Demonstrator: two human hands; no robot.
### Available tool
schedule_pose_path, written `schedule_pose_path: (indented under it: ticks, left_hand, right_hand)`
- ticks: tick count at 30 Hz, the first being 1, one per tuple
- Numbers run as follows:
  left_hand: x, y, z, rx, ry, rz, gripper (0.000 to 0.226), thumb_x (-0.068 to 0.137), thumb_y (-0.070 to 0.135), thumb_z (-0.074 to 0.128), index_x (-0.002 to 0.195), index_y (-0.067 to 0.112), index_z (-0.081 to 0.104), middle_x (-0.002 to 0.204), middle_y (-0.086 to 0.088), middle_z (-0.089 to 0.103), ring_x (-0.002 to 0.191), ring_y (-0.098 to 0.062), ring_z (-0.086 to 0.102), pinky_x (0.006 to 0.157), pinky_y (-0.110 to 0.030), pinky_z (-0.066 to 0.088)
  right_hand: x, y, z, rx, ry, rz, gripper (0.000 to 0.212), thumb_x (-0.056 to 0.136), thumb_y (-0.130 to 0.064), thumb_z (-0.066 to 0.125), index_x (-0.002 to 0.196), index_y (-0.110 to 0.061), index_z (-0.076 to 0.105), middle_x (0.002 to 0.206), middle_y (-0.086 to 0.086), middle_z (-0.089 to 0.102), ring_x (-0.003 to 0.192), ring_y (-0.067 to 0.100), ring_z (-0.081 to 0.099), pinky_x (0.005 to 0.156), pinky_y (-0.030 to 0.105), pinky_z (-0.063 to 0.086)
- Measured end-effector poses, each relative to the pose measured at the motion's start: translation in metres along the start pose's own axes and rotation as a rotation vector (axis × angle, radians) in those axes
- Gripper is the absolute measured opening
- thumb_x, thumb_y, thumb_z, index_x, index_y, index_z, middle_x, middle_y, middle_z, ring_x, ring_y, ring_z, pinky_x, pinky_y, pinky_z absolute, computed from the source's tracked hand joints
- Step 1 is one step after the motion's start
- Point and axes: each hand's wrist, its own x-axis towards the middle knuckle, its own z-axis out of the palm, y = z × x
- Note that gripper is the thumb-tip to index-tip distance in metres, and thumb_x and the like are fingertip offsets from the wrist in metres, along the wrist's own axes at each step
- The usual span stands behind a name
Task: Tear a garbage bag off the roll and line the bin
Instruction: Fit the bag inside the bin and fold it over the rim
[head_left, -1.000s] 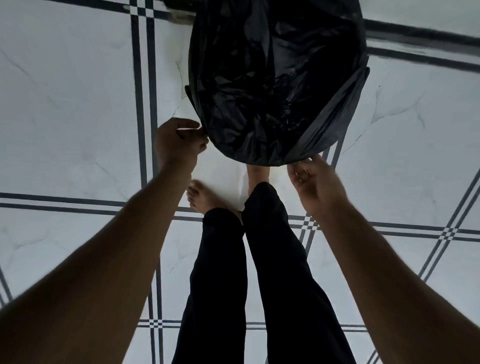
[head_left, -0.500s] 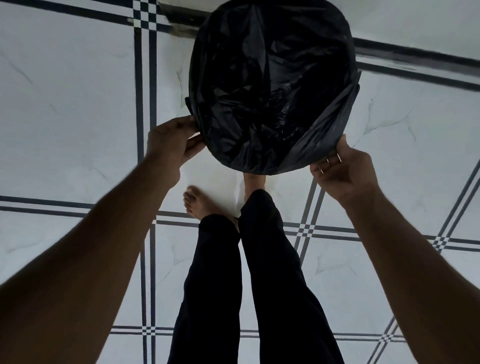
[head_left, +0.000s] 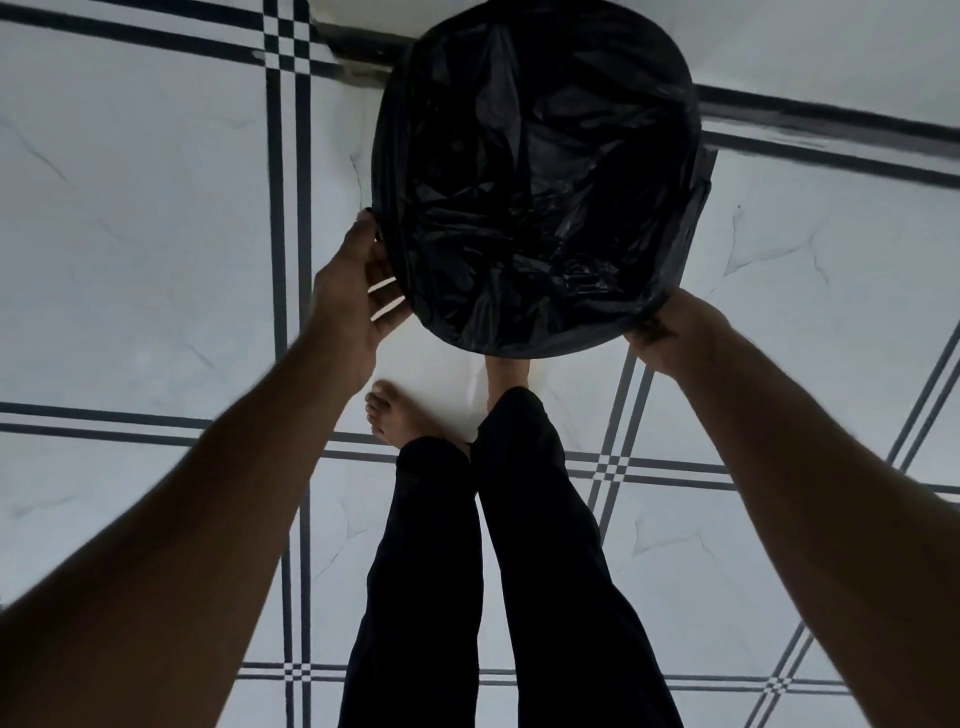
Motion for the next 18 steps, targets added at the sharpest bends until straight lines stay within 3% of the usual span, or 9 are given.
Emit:
schedule_pose_path:
  ticks: [3, 6, 10, 13, 18]
  left_hand:
    - [-0.005, 0.004, 0.007, -0.03, -0.007, -0.04, 0.04, 0.097, 0.053, 0.047, 0.106, 0.019, 0.066, 0.095, 0.002, 0.07, 0.103, -0.018, 0.067, 0.089, -0.034, 0.053]
    - [-0.009, 0.009, 0.012, -0.052, -0.003, -0.061, 0.038, 0.097, 0.053, 0.046, 0.105, 0.021, 0.064, 0.097, 0.002, 0.068, 0.1, -0.017, 0.065, 0.083, -0.034, 0.052]
    - [-0.005, 0.001, 0.008, -0.065, -0.039, -0.034, 0.025, 0.1, 0.035, 0.049, 0.105, 0.016, 0.064, 0.092, 0.002, 0.07, 0.091, -0.016, 0.066, 0.082, -0.031, 0.053]
    - [0.005, -0.01, -0.008, -0.107, -0.153, 0.013, 0.01, 0.096, 0.012, 0.055, 0.103, 0.01, 0.062, 0.091, 0.001, 0.071, 0.088, -0.014, 0.068, 0.079, -0.029, 0.054]
    - [0.025, -0.019, -0.026, -0.135, -0.356, 0.071, 0.003, 0.091, 0.011, 0.061, 0.092, 0.009, 0.063, 0.094, -0.005, 0.07, 0.091, -0.015, 0.068, 0.086, -0.03, 0.056]
  right_hand:
    - [-0.023, 0.004, -0.001, -0.098, 0.142, -0.257, 0.018, 0.087, 0.004, 0.048, 0.085, -0.009, 0.06, 0.079, 0.005, 0.062, 0.062, 0.016, 0.062, 0.048, 0.02, 0.052]
    - [-0.061, 0.003, -0.002, -0.379, 0.348, -0.782, 0.027, 0.08, -0.005, 0.044, 0.098, -0.016, 0.061, 0.087, -0.003, 0.063, 0.084, 0.019, 0.063, 0.072, 0.031, 0.052]
    - [-0.093, 0.007, 0.027, -0.854, 0.047, -1.383, 0.026, 0.085, -0.01, 0.051, 0.107, -0.011, 0.063, 0.101, 0.003, 0.065, 0.097, 0.022, 0.058, 0.085, 0.034, 0.046]
    - [-0.077, 0.017, 0.067, -1.252, -0.066, -1.538, 0.039, 0.09, -0.029, 0.051, 0.126, -0.016, 0.058, 0.12, 0.005, 0.062, 0.118, 0.026, 0.053, 0.101, 0.042, 0.041]
    - [-0.007, 0.017, 0.12, -1.788, 0.004, -1.475, 0.064, 0.087, -0.044, 0.04, 0.145, -0.015, 0.039, 0.141, 0.017, 0.046, 0.136, 0.04, 0.036, 0.112, 0.054, 0.028]
